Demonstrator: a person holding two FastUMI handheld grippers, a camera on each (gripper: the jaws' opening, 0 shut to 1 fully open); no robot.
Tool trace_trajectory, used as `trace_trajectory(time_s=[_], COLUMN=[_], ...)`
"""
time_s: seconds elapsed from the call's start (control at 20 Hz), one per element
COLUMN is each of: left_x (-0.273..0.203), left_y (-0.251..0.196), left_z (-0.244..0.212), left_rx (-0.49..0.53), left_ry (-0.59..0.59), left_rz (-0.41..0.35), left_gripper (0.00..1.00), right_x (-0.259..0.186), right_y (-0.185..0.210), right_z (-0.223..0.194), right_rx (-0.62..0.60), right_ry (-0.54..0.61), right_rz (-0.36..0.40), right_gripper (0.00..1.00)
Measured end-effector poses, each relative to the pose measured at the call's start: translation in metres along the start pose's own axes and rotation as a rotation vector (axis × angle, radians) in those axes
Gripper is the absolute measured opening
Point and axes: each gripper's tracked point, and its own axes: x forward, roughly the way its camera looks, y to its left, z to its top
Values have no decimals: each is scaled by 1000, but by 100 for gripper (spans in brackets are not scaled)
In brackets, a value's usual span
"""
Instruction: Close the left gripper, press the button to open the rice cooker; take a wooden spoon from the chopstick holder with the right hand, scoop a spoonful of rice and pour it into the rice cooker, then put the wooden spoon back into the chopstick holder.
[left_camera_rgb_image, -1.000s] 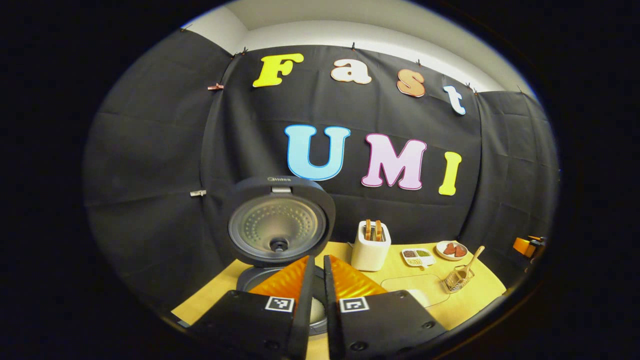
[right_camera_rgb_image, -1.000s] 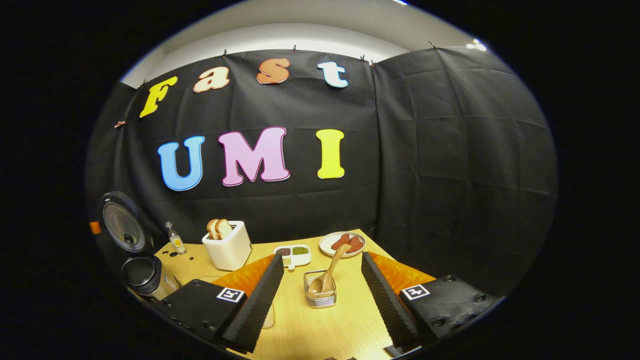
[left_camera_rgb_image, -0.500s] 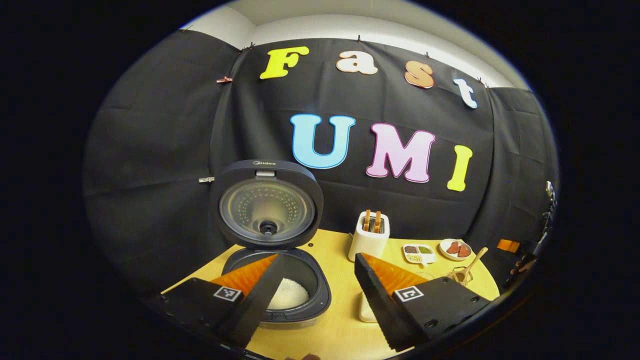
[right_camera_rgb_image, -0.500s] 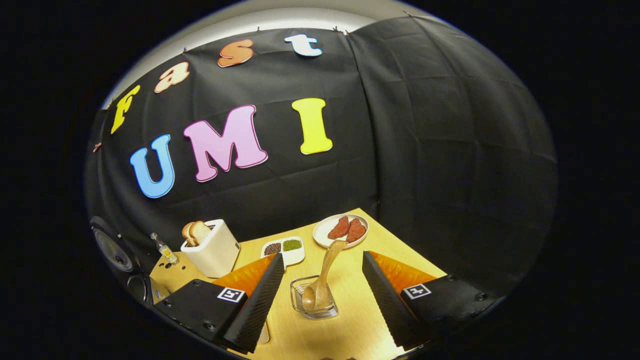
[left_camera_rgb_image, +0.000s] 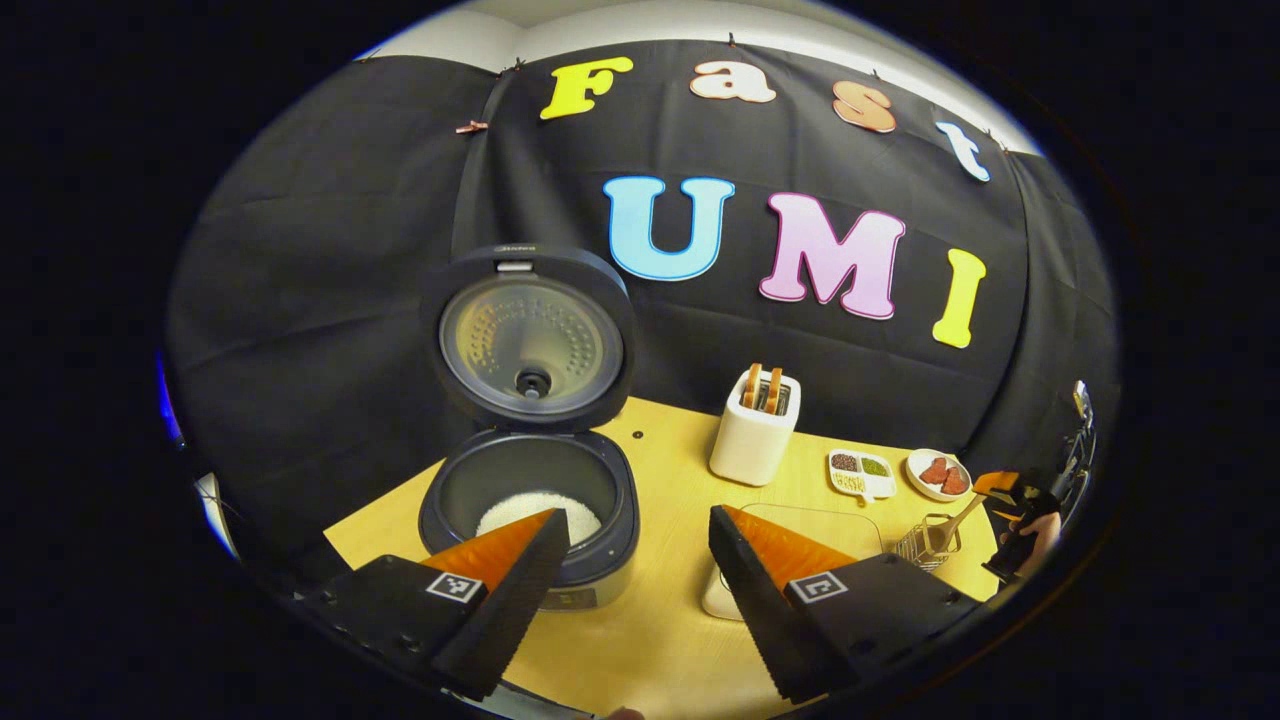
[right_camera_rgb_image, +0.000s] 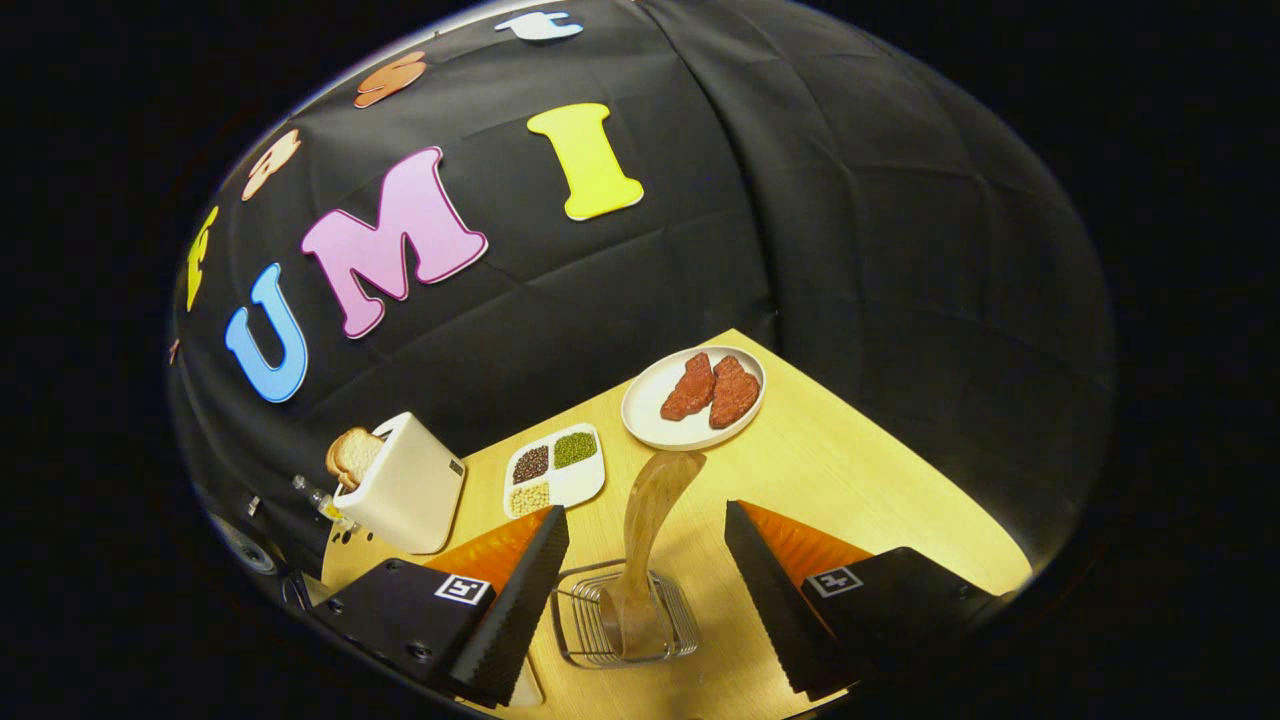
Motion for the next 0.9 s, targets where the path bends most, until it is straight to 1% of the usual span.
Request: trace_trajectory(time_s=[0.15, 0.25, 0.3, 0.35, 0.4, 0.45, 0.5, 0.6, 0.65, 0.7, 0.9], left_x=[0, 0, -1, -1, -2, -3, -4, -8, -9, -11, -17], left_y=[-16, -29, -36, -42, -48, -53, -57, -64, -68, -69, -60], left_z=[-14, -22, -24, -26, -26, -27, -27, -28, -28, -27, -22], left_rx=[26, 39, 42, 45, 46, 47, 47, 47, 49, 53, 69], left_ry=[33, 49, 58, 59, 58, 56, 53, 51, 48, 46, 34], left_rz=[13, 9, 3, -3, -8, -17, -24, -47, -54, -62, -90], left_gripper=[95, 95, 95, 95, 95, 95, 95, 95, 95, 95, 95], right_x=[29, 38, 41, 40, 42, 34, 36, 28, 25, 17, -10], right_y=[0, -2, -1, -1, 2, 5, 3, 5, 10, 17, 34], right_z=[-16, -15, -14, -15, -18, -20, -21, -22, -20, -16, 11], right_rx=[58, 90, 103, 108, 118, 128, 135, 125, 113, 101, 36], right_ry=[55, 64, 59, 68, 79, 110, 114, 123, 118, 103, 19], right_rz=[13, 11, 17, 21, 33, 48, 29, 19, 32, 54, 77], right_gripper=[97, 90, 63, 66, 61, 36, 35, 21, 14, 19, 19])
